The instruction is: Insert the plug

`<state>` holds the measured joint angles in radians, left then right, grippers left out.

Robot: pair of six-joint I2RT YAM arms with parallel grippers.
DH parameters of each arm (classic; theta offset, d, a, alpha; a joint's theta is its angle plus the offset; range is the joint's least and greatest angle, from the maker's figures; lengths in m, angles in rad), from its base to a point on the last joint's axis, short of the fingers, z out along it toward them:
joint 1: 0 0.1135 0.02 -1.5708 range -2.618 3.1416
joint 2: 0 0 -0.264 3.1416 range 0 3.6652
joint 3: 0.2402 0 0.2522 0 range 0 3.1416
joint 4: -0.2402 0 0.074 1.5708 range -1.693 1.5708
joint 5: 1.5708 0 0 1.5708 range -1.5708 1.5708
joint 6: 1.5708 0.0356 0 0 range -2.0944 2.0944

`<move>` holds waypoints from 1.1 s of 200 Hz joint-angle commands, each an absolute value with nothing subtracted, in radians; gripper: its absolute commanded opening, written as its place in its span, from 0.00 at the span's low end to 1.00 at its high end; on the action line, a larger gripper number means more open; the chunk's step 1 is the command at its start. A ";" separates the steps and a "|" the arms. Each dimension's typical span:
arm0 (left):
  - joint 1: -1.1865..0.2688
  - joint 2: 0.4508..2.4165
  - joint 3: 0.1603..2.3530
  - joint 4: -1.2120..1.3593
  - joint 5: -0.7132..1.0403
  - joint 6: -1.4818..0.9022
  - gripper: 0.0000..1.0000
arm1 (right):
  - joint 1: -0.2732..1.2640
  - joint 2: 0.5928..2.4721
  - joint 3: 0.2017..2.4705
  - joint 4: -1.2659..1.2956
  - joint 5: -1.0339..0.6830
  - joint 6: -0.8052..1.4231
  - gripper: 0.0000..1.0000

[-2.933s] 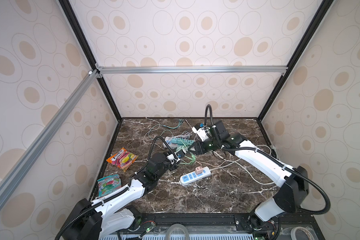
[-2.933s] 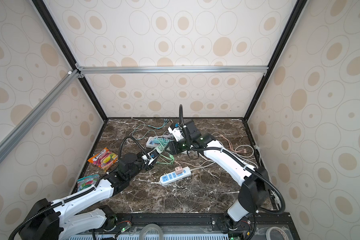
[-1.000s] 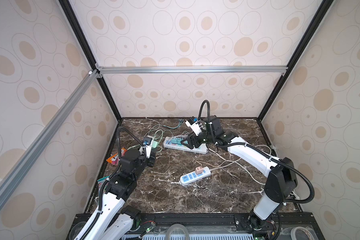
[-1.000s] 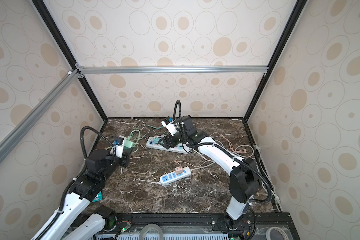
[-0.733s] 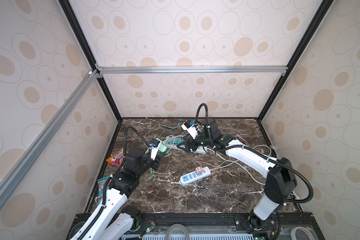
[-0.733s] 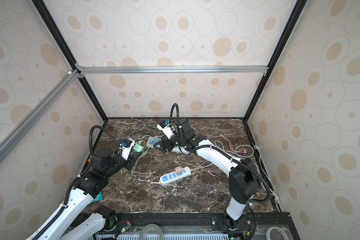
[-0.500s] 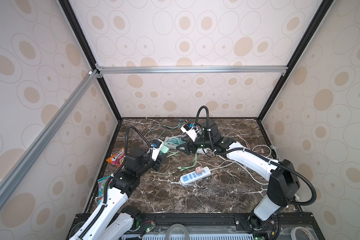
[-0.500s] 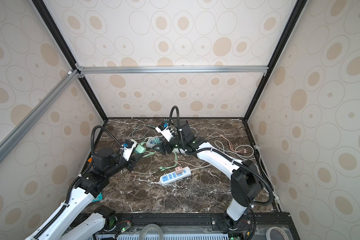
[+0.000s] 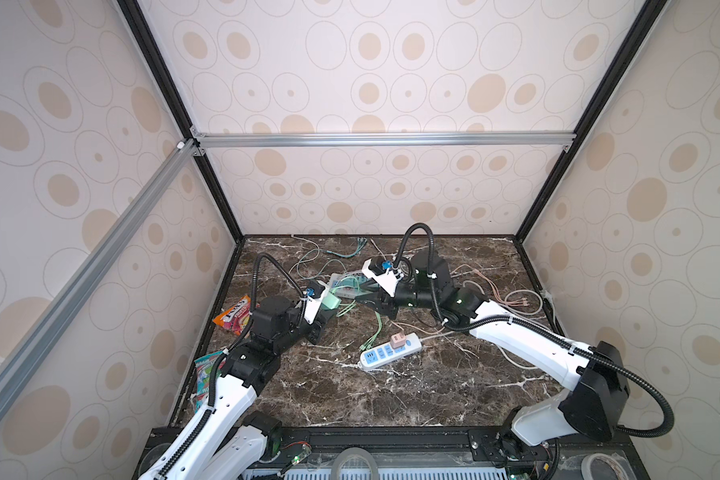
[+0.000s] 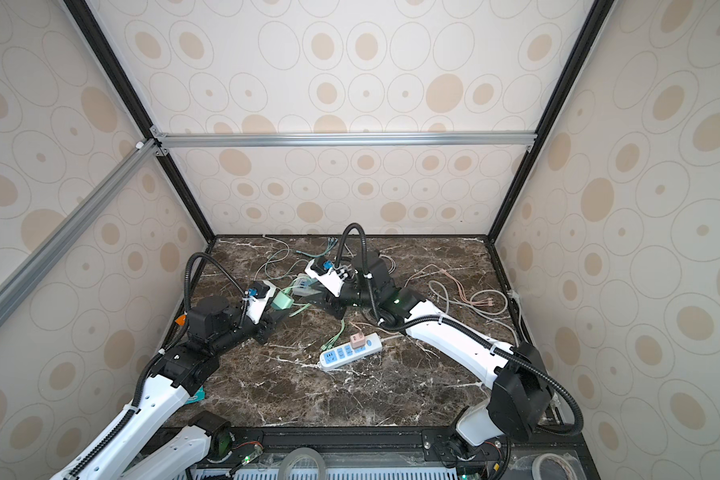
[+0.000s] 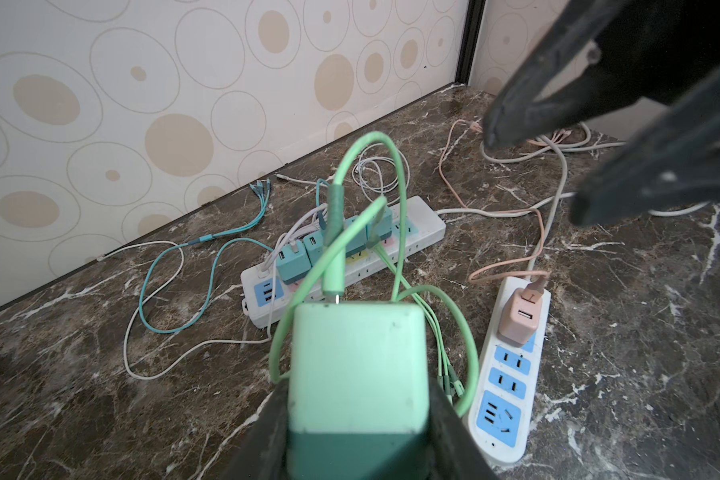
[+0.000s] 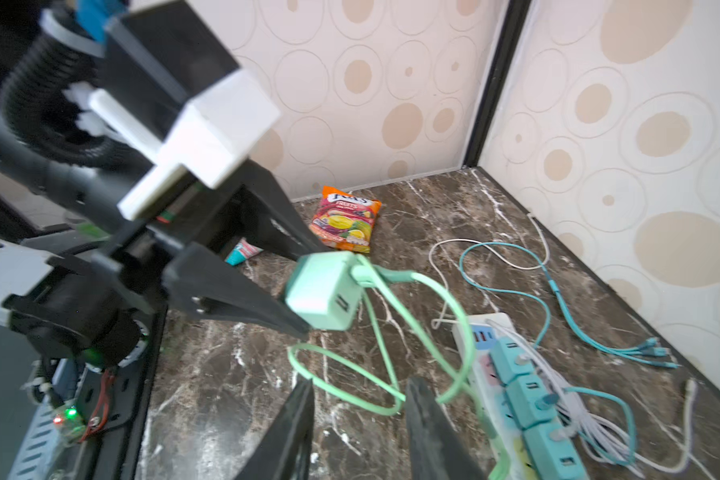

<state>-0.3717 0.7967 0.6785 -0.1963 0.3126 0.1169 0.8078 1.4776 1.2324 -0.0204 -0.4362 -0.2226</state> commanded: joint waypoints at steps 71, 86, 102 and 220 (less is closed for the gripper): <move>-0.373 0.781 0.675 -0.170 0.344 0.135 0.00 | 0.875 1.628 1.334 0.016 -0.107 -0.403 0.43; -0.371 0.779 0.672 -0.170 0.345 0.133 0.00 | 0.876 1.629 1.334 0.027 -0.084 -0.409 0.43; -0.371 0.781 0.670 -0.170 0.341 0.134 0.00 | 0.876 1.629 1.328 0.035 -0.069 -0.425 0.43; -0.370 0.792 0.658 -0.155 0.326 0.122 0.00 | 0.874 1.697 1.410 0.023 -0.101 -0.392 0.11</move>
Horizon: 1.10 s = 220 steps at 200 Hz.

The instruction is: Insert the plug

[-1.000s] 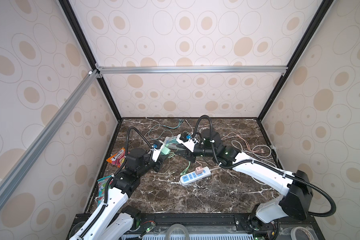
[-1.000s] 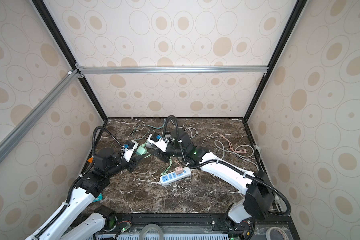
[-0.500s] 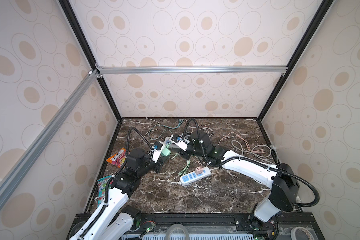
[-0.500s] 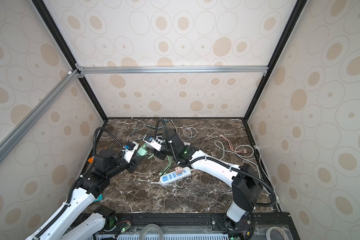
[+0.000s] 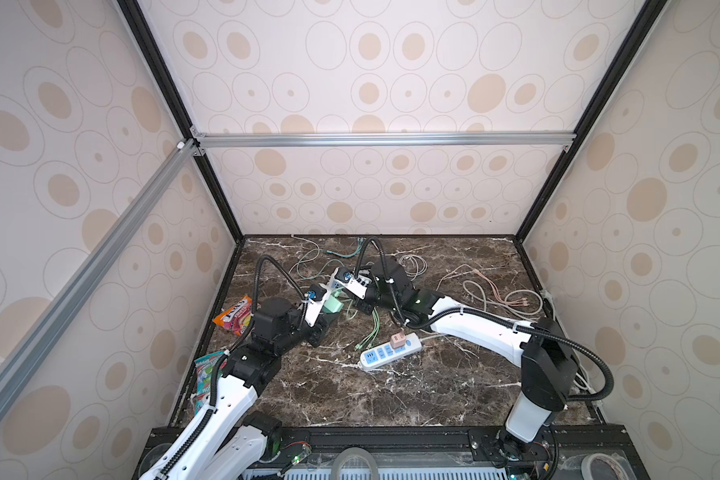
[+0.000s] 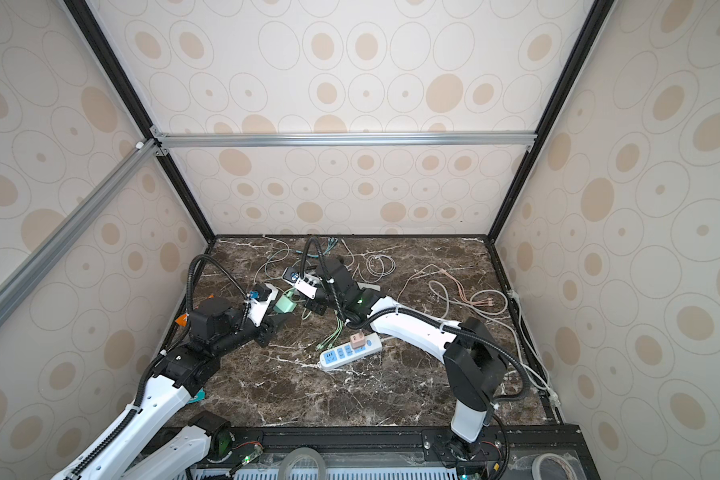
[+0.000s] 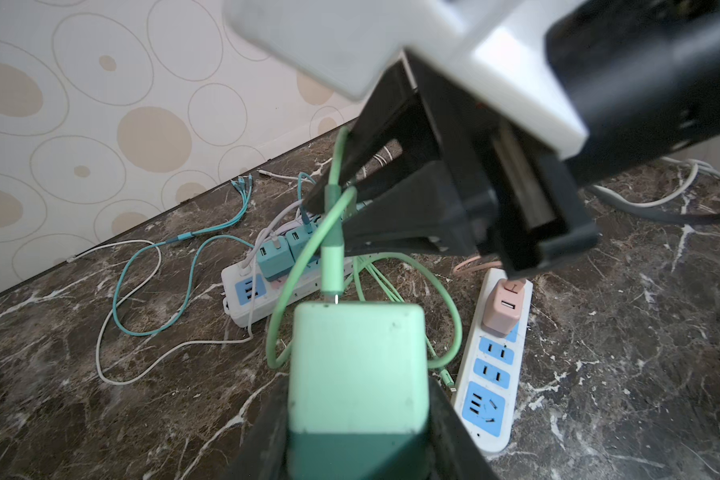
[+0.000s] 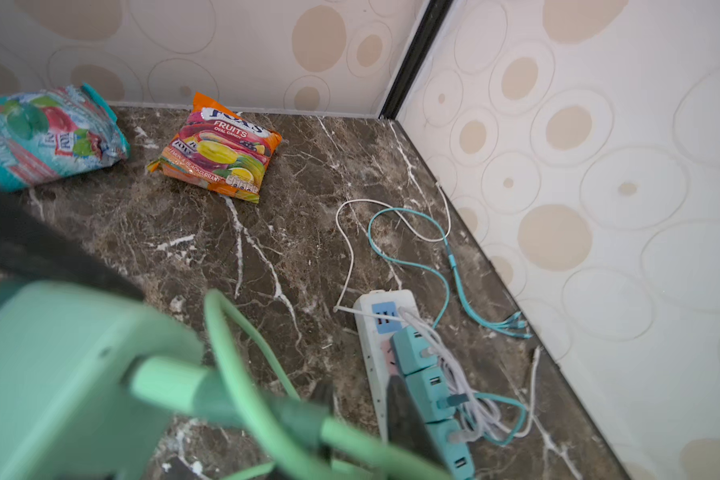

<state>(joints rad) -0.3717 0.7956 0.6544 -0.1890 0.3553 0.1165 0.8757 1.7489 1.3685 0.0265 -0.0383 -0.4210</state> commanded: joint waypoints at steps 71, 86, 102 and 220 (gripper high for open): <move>-0.353 0.884 0.680 -0.193 0.022 0.077 0.00 | 0.728 1.407 1.275 0.180 -0.450 -0.116 0.00; -0.344 0.884 0.678 -0.195 0.006 0.070 0.00 | 0.677 1.357 1.224 0.268 -0.477 -0.031 0.00; -0.337 0.884 0.676 -0.199 -0.013 0.061 0.00 | 0.627 1.306 1.173 0.351 -0.450 0.051 0.00; -0.314 0.888 0.693 -0.294 -0.329 0.101 0.00 | 0.391 0.984 1.008 0.353 0.117 0.345 0.00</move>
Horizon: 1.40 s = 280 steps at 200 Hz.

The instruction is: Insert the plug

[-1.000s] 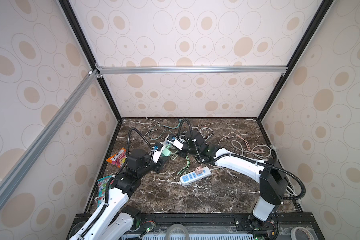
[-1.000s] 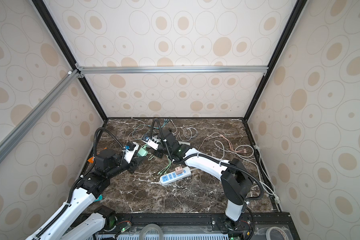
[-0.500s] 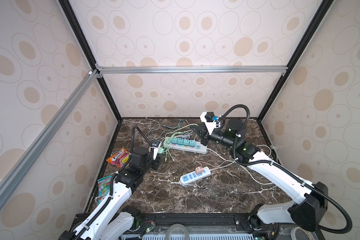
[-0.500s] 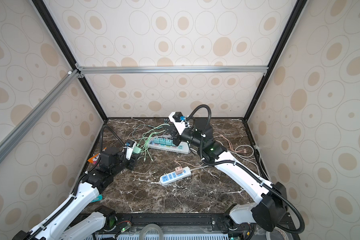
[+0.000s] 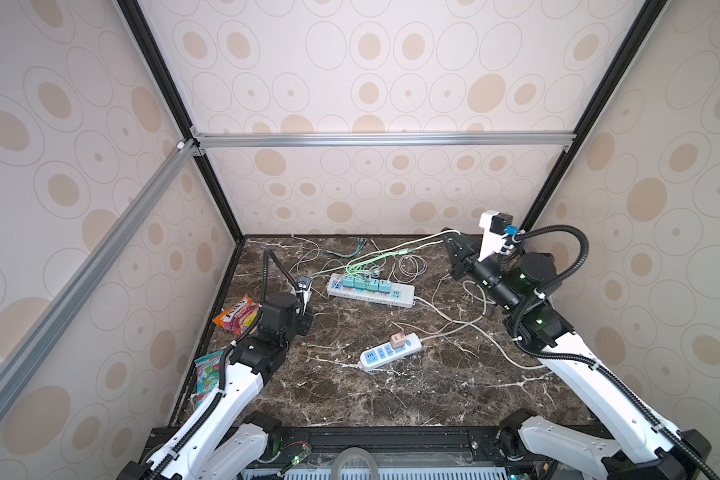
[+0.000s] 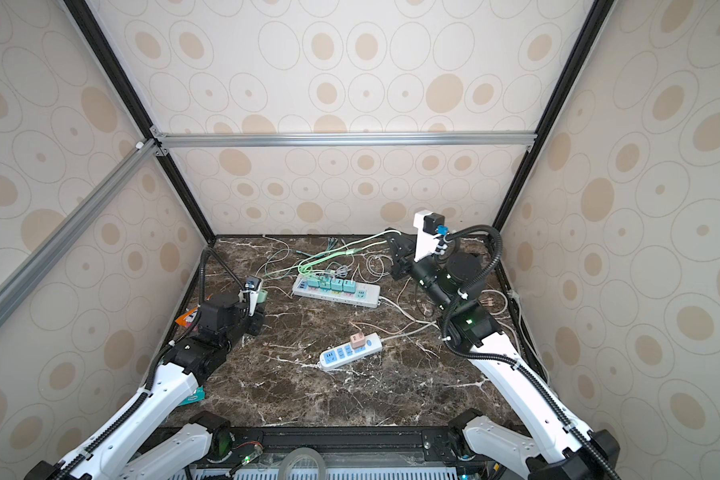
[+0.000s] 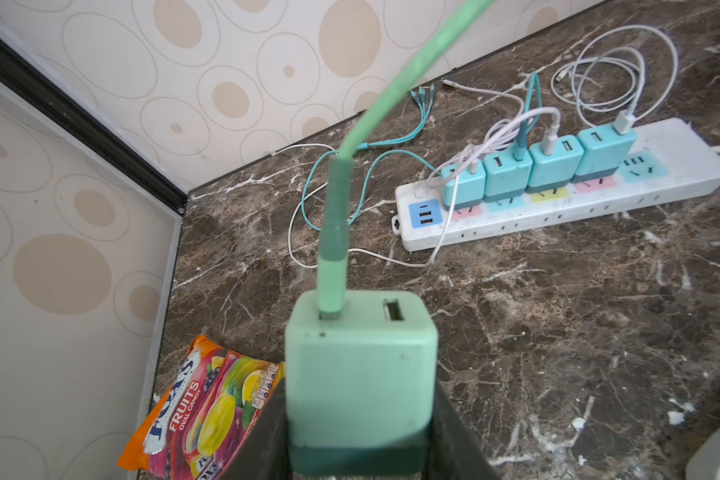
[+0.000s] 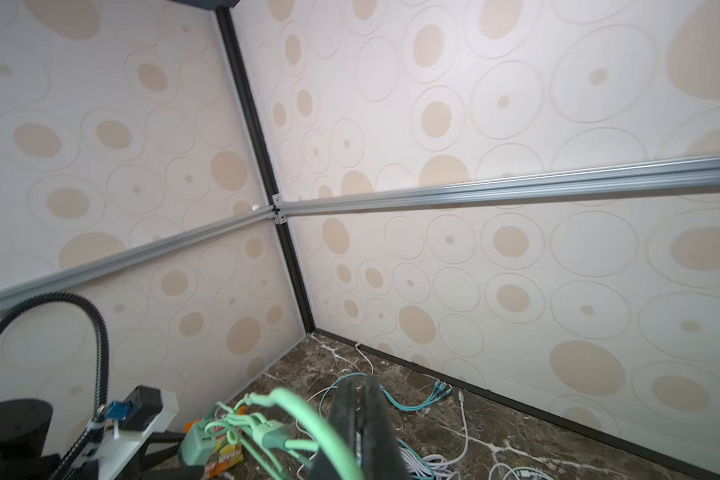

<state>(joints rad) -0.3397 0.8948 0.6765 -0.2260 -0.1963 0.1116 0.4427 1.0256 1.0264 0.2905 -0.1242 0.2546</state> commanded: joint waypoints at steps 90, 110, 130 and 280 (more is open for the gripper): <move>-0.308 0.766 0.679 -0.147 0.149 0.055 0.00 | 0.534 1.402 1.257 0.042 -0.452 0.278 0.02; -0.308 0.770 0.672 -0.167 -0.032 0.014 0.00 | 0.555 1.460 1.255 0.073 -0.529 0.272 0.05; -0.307 0.798 0.689 -0.237 -0.305 -0.019 0.00 | 0.554 1.461 1.193 0.113 -0.434 0.271 0.08; -0.304 1.018 0.674 -0.244 0.073 -0.316 0.00 | 0.753 1.868 1.392 -0.061 -0.471 0.474 0.83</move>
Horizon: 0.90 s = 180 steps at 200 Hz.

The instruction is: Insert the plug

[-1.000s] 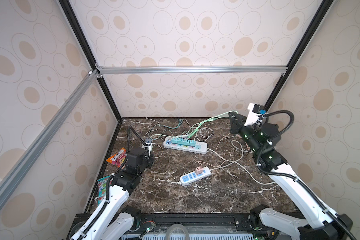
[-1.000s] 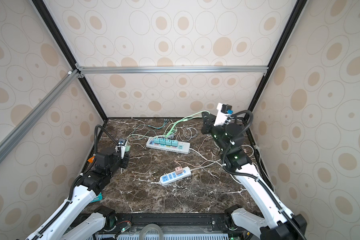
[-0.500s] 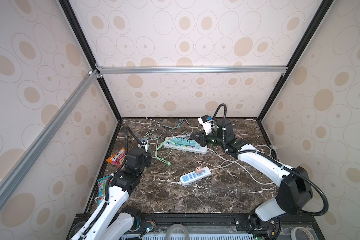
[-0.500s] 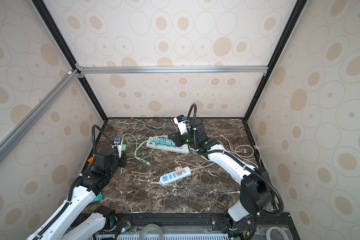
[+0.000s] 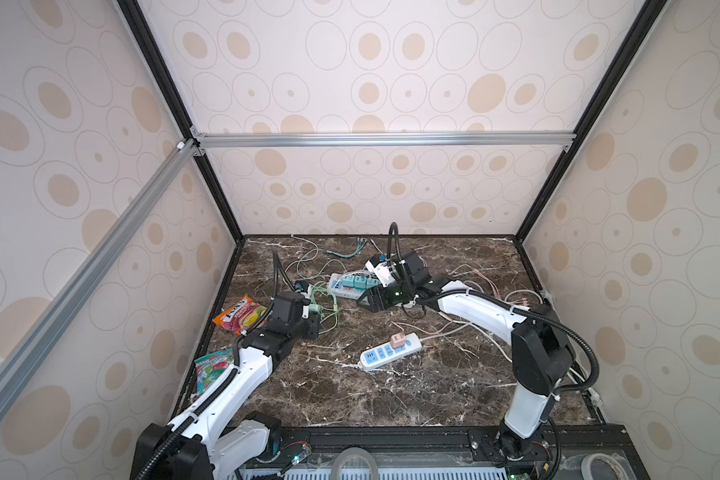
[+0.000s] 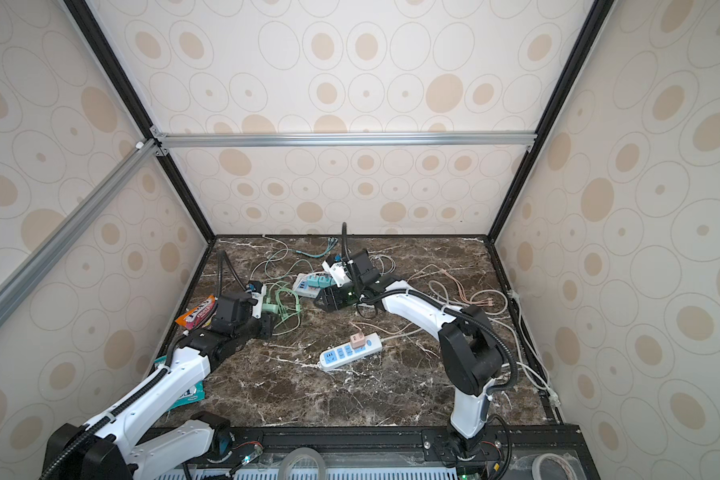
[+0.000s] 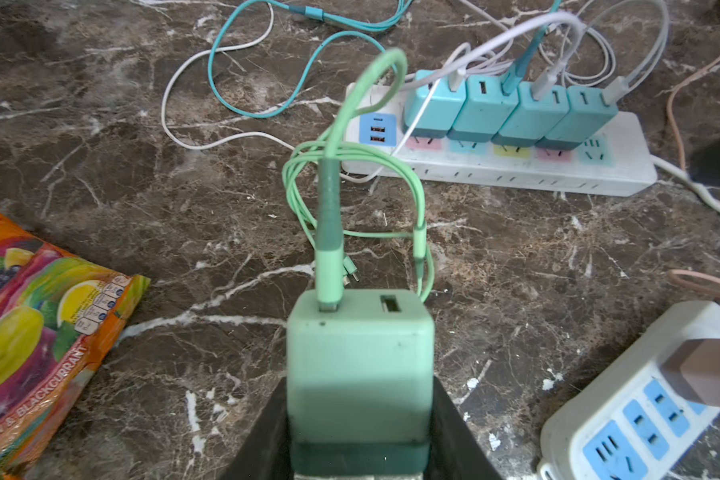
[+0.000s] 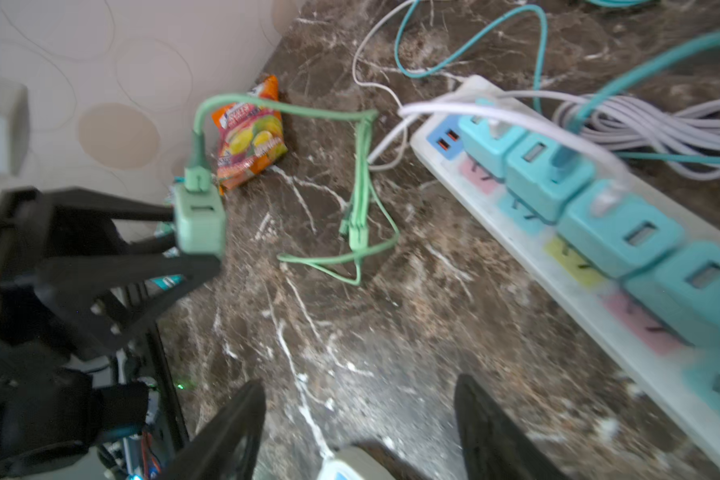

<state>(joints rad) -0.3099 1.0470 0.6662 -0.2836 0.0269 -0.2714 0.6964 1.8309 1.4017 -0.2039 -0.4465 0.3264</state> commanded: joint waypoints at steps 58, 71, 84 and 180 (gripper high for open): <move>-0.289 0.982 0.679 -0.248 0.112 -0.297 0.00 | 0.799 2.028 1.505 -0.060 -0.228 0.227 0.83; -0.287 0.978 0.679 -0.249 0.117 -0.295 0.00 | 0.799 2.061 1.525 -0.059 -0.226 0.236 0.82; -0.285 0.978 0.680 -0.247 0.120 -0.294 0.00 | 0.799 2.096 1.551 -0.064 -0.209 0.251 0.81; -0.255 0.969 0.662 -0.222 0.087 -0.331 0.00 | 0.802 2.066 1.622 0.040 -0.310 0.138 0.00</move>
<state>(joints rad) -0.2825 0.9913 0.6613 -0.2489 0.1242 -0.2897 0.7971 2.2044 1.6337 -0.0105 -0.2829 0.2333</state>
